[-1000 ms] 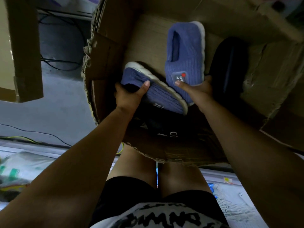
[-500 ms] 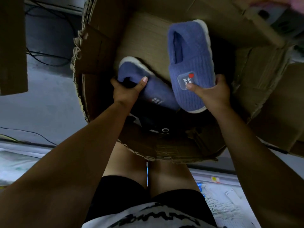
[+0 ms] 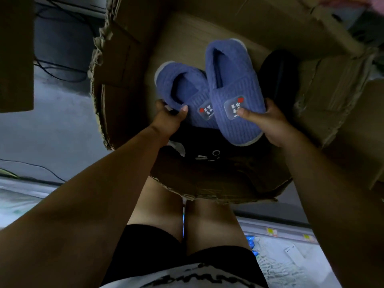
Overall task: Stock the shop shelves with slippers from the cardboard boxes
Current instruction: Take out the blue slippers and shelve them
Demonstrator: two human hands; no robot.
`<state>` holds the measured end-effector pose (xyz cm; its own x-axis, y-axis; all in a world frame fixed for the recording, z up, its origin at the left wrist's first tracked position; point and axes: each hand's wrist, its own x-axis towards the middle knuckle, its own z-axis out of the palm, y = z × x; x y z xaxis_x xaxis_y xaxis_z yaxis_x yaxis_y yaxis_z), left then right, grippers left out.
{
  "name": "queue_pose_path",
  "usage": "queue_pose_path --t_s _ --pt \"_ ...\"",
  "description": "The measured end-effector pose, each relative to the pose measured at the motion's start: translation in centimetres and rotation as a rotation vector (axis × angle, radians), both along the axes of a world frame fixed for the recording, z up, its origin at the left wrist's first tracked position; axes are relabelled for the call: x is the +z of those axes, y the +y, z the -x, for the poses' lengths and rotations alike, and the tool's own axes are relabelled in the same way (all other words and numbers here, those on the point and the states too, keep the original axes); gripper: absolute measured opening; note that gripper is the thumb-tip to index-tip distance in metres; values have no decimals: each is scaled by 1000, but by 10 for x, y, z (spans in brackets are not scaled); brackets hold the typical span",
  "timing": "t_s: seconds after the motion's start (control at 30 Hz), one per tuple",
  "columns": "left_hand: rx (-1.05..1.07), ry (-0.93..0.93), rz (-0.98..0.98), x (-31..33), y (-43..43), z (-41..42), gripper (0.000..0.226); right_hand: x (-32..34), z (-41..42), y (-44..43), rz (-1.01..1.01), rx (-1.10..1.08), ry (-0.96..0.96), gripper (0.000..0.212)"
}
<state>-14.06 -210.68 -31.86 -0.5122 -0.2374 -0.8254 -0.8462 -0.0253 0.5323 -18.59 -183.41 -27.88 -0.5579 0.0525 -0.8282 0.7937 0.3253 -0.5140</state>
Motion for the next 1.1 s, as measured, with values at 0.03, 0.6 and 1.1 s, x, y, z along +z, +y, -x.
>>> queue_pose_path --t_s 0.03,0.6,1.1 --pt "16 20 -25 0 2 1 52 -2 1 1 17 -16 -1 108" --pt "211 126 9 54 50 30 64 34 -12 -8 70 -290 95 89" --pt "333 372 -141 323 -32 -16 42 268 -47 -31 202 -282 353 69"
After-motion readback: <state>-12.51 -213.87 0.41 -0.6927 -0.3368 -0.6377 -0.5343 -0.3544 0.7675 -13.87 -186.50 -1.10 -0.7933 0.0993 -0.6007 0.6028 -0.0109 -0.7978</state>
